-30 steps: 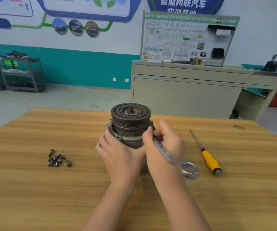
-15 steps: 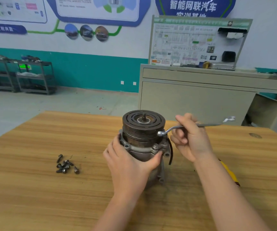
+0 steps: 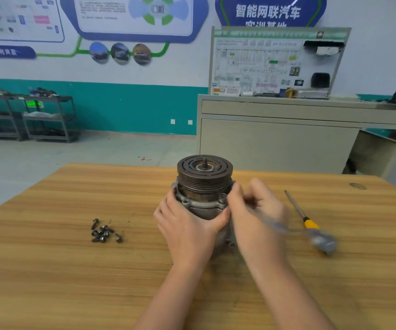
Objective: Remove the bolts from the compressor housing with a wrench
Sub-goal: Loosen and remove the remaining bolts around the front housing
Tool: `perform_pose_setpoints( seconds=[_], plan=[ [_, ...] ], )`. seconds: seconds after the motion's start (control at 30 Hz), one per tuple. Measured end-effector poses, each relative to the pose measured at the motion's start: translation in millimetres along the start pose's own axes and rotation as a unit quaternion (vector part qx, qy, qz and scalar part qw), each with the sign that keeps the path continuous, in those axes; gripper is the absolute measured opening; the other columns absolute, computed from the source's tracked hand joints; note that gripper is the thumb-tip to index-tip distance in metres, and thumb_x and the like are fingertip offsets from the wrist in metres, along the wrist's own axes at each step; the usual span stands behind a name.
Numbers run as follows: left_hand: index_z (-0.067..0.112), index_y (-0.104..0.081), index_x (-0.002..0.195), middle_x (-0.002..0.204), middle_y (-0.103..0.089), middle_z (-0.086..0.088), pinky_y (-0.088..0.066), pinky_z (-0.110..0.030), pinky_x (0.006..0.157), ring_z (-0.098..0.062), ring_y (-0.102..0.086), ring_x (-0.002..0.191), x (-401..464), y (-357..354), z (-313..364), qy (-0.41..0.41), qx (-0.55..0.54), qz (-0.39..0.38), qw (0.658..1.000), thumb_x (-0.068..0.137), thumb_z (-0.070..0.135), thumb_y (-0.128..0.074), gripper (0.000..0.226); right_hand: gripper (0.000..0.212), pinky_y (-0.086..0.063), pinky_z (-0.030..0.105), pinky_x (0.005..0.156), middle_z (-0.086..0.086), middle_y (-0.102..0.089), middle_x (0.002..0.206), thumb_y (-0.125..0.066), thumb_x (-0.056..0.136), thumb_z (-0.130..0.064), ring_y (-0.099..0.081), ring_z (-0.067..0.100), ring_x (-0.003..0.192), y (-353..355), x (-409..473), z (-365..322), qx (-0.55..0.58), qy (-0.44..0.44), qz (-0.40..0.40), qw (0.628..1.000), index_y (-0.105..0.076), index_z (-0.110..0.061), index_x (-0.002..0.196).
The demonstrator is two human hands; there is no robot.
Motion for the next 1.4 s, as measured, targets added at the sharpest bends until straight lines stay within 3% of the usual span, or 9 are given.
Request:
perform_pose_setpoints(
  seconds=[0.13,0.33,0.5,0.63,0.7,0.8,1.0,1.3,1.4],
  plan=[
    [0.000,-0.037,0.137,0.134,-0.045,-0.015,-0.035,-0.048,0.104,-0.032,-0.036,0.121,-2,3,3,0.014,-0.020,-0.019,1.000,0.059,0.074,-0.039,0.107,0.040,-0.026,0.015,0.042,-0.004,-0.027,0.047,-0.055,0.083,-0.013,-0.034,0.010,0.048,-2,-10,-11,-0.139,0.140,-0.054,0.979,-0.024,-0.023,0.060],
    [0.000,-0.042,0.132,0.125,-0.050,-0.014,-0.037,-0.047,0.097,-0.033,-0.041,0.113,0,-1,-1,-0.014,0.026,0.011,1.000,0.048,0.077,-0.066,0.117,0.038,-0.035,0.015,0.042,-0.005,-0.047,0.047,-0.072,0.082,-0.011,-0.044,0.005,0.042,24,23,28,0.153,-0.111,-0.140,0.972,-0.045,-0.020,0.056],
    [-0.001,-0.042,0.132,0.126,-0.050,-0.015,-0.039,-0.048,0.097,-0.035,-0.043,0.112,0,-1,-1,-0.024,0.048,0.023,0.998,0.050,0.080,-0.060,0.117,0.033,-0.022,0.014,0.037,0.003,-0.048,0.042,-0.059,0.080,-0.010,-0.037,0.010,0.031,15,75,52,0.357,-0.310,-0.320,0.821,-0.045,-0.022,0.053],
    [-0.001,-0.042,0.134,0.128,-0.050,-0.015,-0.040,-0.049,0.098,-0.035,-0.043,0.114,-1,-2,-3,-0.028,0.053,0.019,0.998,0.049,0.076,-0.064,0.117,0.037,-0.019,0.011,0.035,0.001,-0.042,0.037,-0.056,0.081,-0.013,-0.031,0.007,0.025,-1,77,60,0.446,-0.359,-0.255,0.779,-0.038,-0.018,0.049],
    [0.000,-0.040,0.135,0.129,-0.049,-0.014,-0.040,-0.048,0.099,-0.033,-0.041,0.115,0,-2,-4,-0.028,0.052,0.016,0.998,0.049,0.077,-0.064,0.117,0.039,-0.018,0.010,0.032,-0.001,-0.039,0.037,-0.058,0.079,-0.008,-0.029,0.006,0.025,3,70,59,0.473,-0.361,-0.151,0.789,-0.037,-0.018,0.047],
    [0.002,-0.038,0.136,0.130,-0.048,-0.012,-0.040,-0.047,0.100,-0.031,-0.040,0.116,0,-2,-4,-0.030,0.051,0.010,0.998,0.050,0.077,-0.064,0.117,0.047,-0.018,0.011,0.035,0.001,-0.040,0.038,-0.055,0.085,0.000,-0.028,0.009,0.027,18,56,54,0.390,-0.311,-0.036,0.866,-0.038,-0.020,0.045],
    [0.002,-0.038,0.137,0.130,-0.047,-0.013,-0.039,-0.048,0.101,-0.031,-0.039,0.117,0,-2,-3,-0.025,0.045,0.007,0.999,0.051,0.075,-0.066,0.116,0.042,-0.034,0.015,0.039,0.003,-0.053,0.044,-0.064,0.087,-0.017,-0.042,0.010,0.035,20,29,29,0.155,-0.131,-0.032,0.979,-0.046,-0.023,0.050],
    [0.006,-0.032,0.141,0.138,-0.041,-0.011,-0.032,-0.047,0.108,-0.029,-0.032,0.125,0,2,-1,0.009,0.004,-0.024,1.000,0.053,0.080,-0.037,0.115,0.047,-0.023,0.017,0.043,-0.007,-0.028,0.048,-0.064,0.081,-0.005,-0.029,0.009,0.047,4,2,-14,-0.134,0.174,-0.084,0.972,-0.026,-0.024,0.062],
    [0.005,-0.033,0.141,0.137,-0.042,-0.011,-0.032,-0.047,0.108,-0.029,-0.032,0.125,0,3,0,0.011,0.001,-0.020,1.000,0.053,0.080,-0.039,0.115,0.046,-0.025,0.012,0.045,-0.008,-0.031,0.049,-0.063,0.078,-0.008,-0.032,0.004,0.049,10,6,-13,-0.124,0.144,-0.142,0.971,-0.025,-0.029,0.063]
  ],
)
Point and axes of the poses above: each hand's wrist, its own x-axis towards the middle knuckle, its own y-axis out of the back of the hand, z = x × y, the point moved 1 cm from there along x, towards the middle knuckle
